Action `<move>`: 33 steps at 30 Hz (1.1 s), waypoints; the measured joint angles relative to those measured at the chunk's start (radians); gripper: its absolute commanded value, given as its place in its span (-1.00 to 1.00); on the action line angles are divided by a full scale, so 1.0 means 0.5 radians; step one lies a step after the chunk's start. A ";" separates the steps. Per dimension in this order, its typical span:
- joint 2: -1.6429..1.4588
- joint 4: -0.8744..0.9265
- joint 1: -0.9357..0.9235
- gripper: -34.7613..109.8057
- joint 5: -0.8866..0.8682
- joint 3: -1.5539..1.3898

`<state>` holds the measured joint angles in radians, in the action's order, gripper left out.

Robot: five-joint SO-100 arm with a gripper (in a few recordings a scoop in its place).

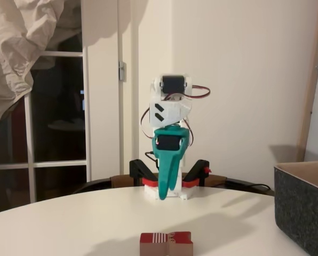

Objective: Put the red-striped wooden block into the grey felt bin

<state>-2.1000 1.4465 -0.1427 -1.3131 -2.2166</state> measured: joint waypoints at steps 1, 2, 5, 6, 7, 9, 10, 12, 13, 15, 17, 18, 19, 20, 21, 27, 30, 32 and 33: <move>0.049 -0.040 0.000 -0.01 -0.006 0.000; 0.071 -0.089 0.000 -0.01 -0.028 0.000; 0.138 -0.215 -0.003 -0.01 -0.064 0.000; 0.156 -0.255 -0.003 -0.01 -0.077 0.000; 0.181 -0.288 -0.003 -0.01 -0.095 0.000; 0.230 -0.356 -0.006 -0.01 -0.110 0.000; 0.242 -0.374 -0.006 -0.01 -0.117 0.000; 0.261 -0.433 -0.006 -0.01 -0.147 0.000; 0.282 -0.448 -0.006 -0.01 -0.147 0.000; 0.316 -0.488 -0.006 0.00 -0.150 0.000; 0.353 -0.543 -0.006 0.00 -0.181 0.000; 0.374 -0.555 -0.006 0.00 -0.184 0.000; 0.402 -0.583 -0.006 0.00 -0.184 0.000; 0.423 -0.614 -0.006 0.00 -0.184 0.000; 0.442 -0.638 -0.006 0.00 -0.184 0.015; 0.558 -0.755 -0.006 0.00 -0.221 0.037; 0.617 -0.822 -0.006 0.00 -0.221 0.037; 0.635 -0.844 -0.006 0.00 -0.221 0.037; 0.650 -0.865 -0.009 -0.01 -0.221 0.037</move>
<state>-1.7748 1.0140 -0.1473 -1.4235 -2.1982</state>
